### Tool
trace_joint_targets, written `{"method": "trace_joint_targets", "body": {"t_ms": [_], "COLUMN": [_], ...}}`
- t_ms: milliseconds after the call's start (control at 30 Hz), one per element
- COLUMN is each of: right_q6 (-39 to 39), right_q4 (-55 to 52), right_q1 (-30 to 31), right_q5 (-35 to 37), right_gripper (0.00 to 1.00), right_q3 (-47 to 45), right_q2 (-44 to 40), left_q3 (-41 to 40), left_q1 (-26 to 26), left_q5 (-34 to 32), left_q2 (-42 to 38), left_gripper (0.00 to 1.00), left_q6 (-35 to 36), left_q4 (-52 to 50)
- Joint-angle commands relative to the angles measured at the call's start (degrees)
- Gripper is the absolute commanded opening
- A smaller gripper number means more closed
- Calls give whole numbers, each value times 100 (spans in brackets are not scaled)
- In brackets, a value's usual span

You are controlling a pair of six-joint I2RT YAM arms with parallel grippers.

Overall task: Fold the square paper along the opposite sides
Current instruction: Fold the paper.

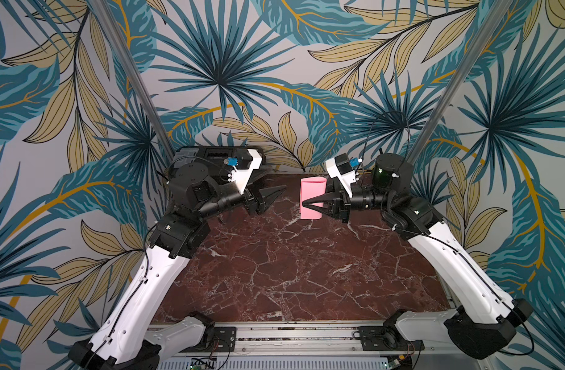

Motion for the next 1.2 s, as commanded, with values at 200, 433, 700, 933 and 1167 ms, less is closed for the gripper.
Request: {"method": "trace_joint_targets", "body": {"t_ms": [200, 433, 700, 933, 1167], "right_q6": [-66, 18, 39, 90, 154], "right_q4": [122, 124, 139, 212, 282], "right_q1": [35, 28, 36, 43, 44], "right_q5": [79, -24, -35, -42, -60], "right_gripper": [25, 25, 25, 25, 25], "right_q3": [135, 444, 535, 544, 535], "right_q2": [-66, 139, 316, 343, 329], "left_q3": [-614, -568, -583, -563, -564], "left_q1": [-178, -490, -671, -770, -783], "left_q5": [2142, 2291, 2323, 2258, 2125], "left_q2": [260, 555, 507, 583, 630], "left_gripper": [95, 96, 97, 88, 72], "left_q6": [-1022, -1080, -1074, -930, -881], "left_q4": [1076, 1208, 1236, 1092, 1071]}}
